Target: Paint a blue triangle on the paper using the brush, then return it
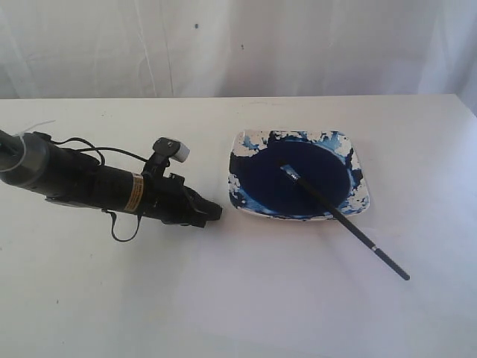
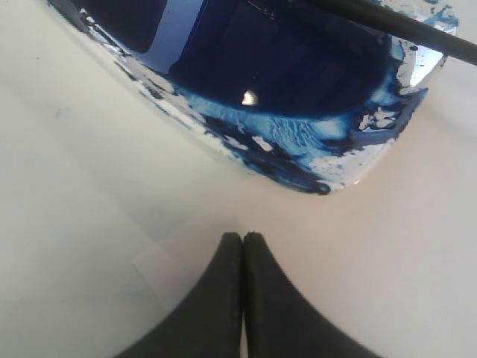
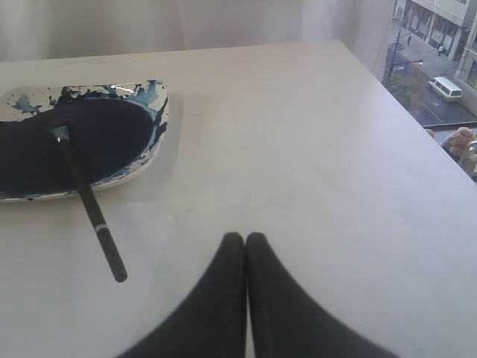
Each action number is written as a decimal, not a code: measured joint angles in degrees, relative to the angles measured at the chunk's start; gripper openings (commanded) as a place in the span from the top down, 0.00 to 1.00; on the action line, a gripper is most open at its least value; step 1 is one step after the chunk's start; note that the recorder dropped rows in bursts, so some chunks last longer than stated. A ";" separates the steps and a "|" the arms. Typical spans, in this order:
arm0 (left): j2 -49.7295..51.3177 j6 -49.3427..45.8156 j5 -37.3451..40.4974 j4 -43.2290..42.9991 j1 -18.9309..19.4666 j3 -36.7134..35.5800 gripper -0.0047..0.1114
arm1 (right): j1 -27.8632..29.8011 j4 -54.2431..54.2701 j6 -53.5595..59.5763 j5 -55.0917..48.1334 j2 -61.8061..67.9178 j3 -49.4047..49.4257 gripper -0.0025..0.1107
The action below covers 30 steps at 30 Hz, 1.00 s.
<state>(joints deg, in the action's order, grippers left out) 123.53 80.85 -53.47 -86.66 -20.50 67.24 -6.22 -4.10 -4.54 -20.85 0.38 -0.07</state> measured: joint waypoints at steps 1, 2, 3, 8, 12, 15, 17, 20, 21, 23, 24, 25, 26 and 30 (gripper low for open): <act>0.00 0.00 0.00 0.00 0.00 0.00 0.96 | 0.00 0.00 0.00 0.00 0.00 0.00 0.98; 0.00 0.00 0.00 0.00 0.00 0.00 0.96 | 0.00 0.00 0.00 0.00 0.00 0.00 0.98; 0.00 0.00 0.00 0.00 0.00 0.00 0.96 | 0.00 0.00 0.00 0.00 0.00 0.00 0.98; 0.00 0.00 0.00 0.00 0.00 0.00 0.96 | 0.00 0.00 0.00 0.00 0.00 0.00 0.98; 0.00 0.00 0.00 0.00 0.00 0.00 0.96 | 0.00 0.00 0.00 0.00 0.00 0.00 0.98; 0.00 0.00 0.00 0.00 0.00 0.00 0.96 | 0.00 0.00 0.00 0.51 0.00 0.00 0.98; 0.00 0.00 0.00 0.00 0.00 0.00 0.96 | 0.00 1.68 -1.27 5.02 0.00 0.00 0.98; 0.00 0.00 0.00 0.00 0.00 0.00 0.96 | 0.00 11.94 -10.70 16.53 0.00 0.00 0.98; 0.00 0.00 0.00 0.00 0.00 0.00 0.96 | 0.00 13.58 -13.12 19.86 0.00 0.00 0.98; 0.00 0.00 0.00 0.00 0.00 0.00 0.96 | 0.00 14.68 -14.53 23.02 0.00 0.00 0.98; 0.00 0.00 0.00 0.00 0.00 0.00 0.96 | 0.00 14.69 -14.67 23.42 0.00 0.00 0.98; 0.00 0.00 0.00 0.00 0.00 0.00 0.96 | 0.00 14.80 -14.93 23.71 0.00 0.00 0.98; 0.00 0.00 0.00 0.00 0.00 0.00 0.96 | 0.00 14.80 -14.93 23.78 0.00 0.00 0.98; 0.00 0.00 0.00 0.00 0.00 0.00 0.96 | 0.00 14.90 -16.33 24.02 0.00 0.00 0.98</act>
<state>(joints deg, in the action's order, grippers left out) 123.53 80.85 -53.47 -86.66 -20.50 67.24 -6.22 10.81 -20.87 3.17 0.38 -0.07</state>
